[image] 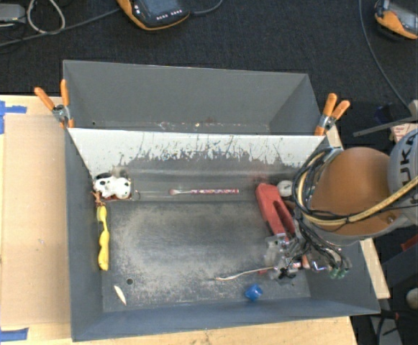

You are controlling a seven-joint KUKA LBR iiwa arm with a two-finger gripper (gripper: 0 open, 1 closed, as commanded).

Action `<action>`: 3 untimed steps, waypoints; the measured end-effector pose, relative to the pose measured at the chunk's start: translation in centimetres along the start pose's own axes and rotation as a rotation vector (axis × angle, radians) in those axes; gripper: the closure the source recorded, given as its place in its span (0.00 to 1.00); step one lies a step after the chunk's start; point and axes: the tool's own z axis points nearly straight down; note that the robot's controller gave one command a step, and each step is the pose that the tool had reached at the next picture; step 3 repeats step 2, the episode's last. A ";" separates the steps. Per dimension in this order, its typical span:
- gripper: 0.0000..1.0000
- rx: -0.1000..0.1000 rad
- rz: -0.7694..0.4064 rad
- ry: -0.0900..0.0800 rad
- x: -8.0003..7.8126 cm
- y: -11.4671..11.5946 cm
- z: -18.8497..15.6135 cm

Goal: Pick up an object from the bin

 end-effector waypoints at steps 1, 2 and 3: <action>1.00 -0.001 -0.014 0.004 -0.2 0.4 -6.6; 1.00 -0.004 0.025 0.012 -0.4 0.8 -10.4; 1.00 -0.004 0.025 0.012 -0.4 0.8 -10.4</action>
Offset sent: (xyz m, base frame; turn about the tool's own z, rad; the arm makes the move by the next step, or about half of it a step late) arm 0.0028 0.0078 0.1040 0.0243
